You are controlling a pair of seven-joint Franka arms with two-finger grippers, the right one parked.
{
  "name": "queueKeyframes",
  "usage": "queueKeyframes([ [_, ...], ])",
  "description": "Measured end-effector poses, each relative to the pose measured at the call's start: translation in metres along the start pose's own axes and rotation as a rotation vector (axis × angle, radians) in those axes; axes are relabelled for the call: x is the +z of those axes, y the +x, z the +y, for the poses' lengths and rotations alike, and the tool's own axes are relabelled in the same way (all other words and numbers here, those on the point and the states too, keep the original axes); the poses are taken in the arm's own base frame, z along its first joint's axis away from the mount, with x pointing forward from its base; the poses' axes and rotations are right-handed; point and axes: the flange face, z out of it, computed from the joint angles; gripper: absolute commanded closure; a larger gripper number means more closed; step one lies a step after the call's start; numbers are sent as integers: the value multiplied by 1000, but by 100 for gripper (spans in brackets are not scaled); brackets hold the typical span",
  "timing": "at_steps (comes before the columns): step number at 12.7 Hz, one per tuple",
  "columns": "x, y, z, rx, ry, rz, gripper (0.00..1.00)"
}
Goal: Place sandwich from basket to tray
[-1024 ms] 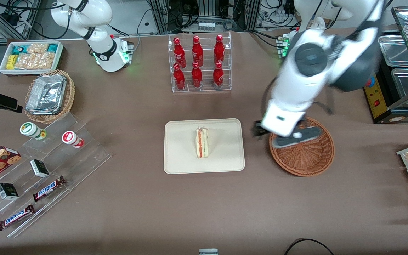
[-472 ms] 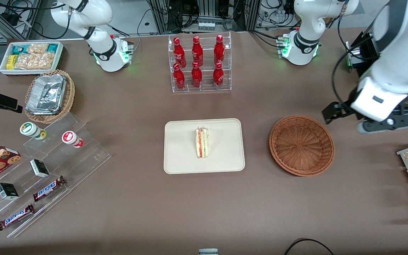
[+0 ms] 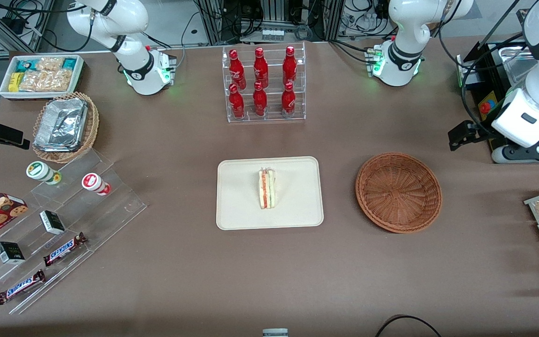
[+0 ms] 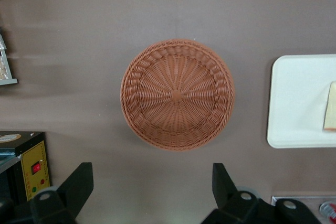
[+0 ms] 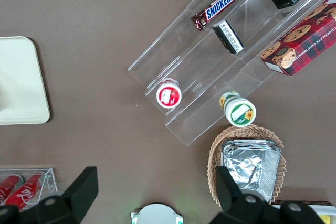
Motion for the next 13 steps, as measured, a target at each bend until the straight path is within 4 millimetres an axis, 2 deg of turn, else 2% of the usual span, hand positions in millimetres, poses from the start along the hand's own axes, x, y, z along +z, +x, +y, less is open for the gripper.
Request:
queueKeyframes([
  [6,-3,-15,-24,11,-6,-1,0],
  [9,-4,-15,-41,-16,-22,2,0],
  [13,-6,-12,-42,-19,-25,14,0],
])
